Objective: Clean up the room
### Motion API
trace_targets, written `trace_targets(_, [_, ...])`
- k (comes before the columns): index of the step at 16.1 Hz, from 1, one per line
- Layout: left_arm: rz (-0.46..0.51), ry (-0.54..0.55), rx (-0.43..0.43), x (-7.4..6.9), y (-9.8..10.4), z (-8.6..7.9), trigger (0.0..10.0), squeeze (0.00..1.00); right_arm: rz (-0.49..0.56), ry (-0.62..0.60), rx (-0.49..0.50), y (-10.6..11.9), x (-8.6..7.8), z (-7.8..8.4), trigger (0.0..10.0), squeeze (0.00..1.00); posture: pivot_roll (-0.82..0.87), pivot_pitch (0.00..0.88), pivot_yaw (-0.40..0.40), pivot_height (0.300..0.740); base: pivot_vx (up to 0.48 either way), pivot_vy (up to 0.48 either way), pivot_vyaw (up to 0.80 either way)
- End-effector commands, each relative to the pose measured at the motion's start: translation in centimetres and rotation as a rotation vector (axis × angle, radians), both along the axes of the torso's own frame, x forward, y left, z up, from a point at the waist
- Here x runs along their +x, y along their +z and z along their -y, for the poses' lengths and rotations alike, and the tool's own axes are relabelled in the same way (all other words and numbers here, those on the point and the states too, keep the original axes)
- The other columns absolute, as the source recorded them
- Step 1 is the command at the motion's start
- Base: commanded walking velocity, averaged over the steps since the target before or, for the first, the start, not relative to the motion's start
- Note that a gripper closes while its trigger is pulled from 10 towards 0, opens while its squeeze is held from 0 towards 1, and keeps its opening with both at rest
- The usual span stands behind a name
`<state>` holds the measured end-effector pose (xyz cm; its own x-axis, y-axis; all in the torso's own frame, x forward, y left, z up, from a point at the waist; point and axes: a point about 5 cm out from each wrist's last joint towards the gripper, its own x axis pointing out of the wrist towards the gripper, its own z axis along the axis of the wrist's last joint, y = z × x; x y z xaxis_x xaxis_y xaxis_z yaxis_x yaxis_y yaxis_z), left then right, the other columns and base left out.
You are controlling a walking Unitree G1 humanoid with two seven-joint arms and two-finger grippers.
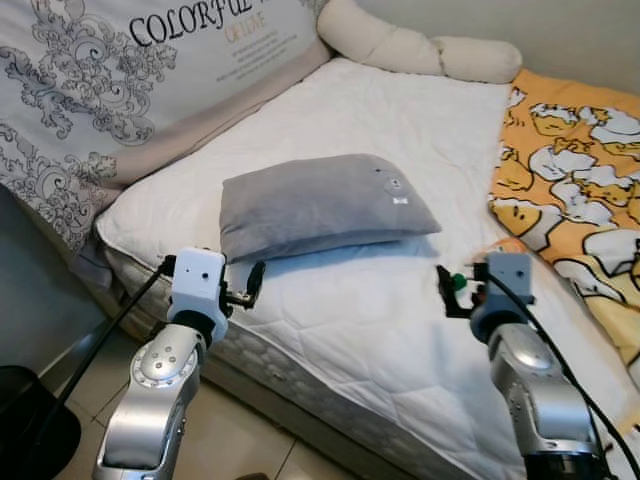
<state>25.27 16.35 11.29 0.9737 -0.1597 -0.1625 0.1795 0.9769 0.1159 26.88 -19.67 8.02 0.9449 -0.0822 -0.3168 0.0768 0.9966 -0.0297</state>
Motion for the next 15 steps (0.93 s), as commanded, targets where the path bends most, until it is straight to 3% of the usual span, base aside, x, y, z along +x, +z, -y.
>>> trace_targets(1, [-0.002,-0.024,0.014,-0.1,0.3,0.2,10.0,0.0,0.017,-0.022,0.012,0.6,0.1,0.3,10.0,1.0,-0.07,0.0,0.028,0.74,0.0,0.0,0.0])
trace_targets(3, [-0.004,-0.067,0.025,-0.1,0.3,0.5,10.0,0.0,0.01,-0.038,0.001,0.5,0.5,0.4,10.0,1.0,-0.07,0.0,0.029,0.74,0.0,0.0,0.0])
trace_targets(7, [-0.03,-0.3,0.071,0.6,1.0,1.3,10.0,0.0,-0.046,-0.083,-0.042,0.8,4.4,1.1,10.0,1.0,-0.05,0.0,0.053,0.74,0.0,0.0,0.0])
trace_targets(9, [-0.042,-0.381,0.066,0.8,1.6,1.4,10.0,0.0,-0.057,-0.167,-0.019,1.3,6.5,2.6,10.0,1.0,-0.03,0.0,0.037,0.74,0.0,0.0,0.0])
trace_targets(11, [-0.027,-0.411,0.064,1.1,2.4,1.5,10.0,0.0,-0.072,-0.219,0.004,2.0,8.1,3.5,10.0,1.0,0.02,0.0,0.018,0.74,0.0,0.0,0.0])
trace_targets(15, [-0.064,-0.48,0.102,-0.1,2.8,1.3,10.0,0.0,-0.106,-0.272,0.068,2.5,9.9,3.4,10.0,1.0,0.08,0.0,0.032,0.74,0.0,0.0,0.0])
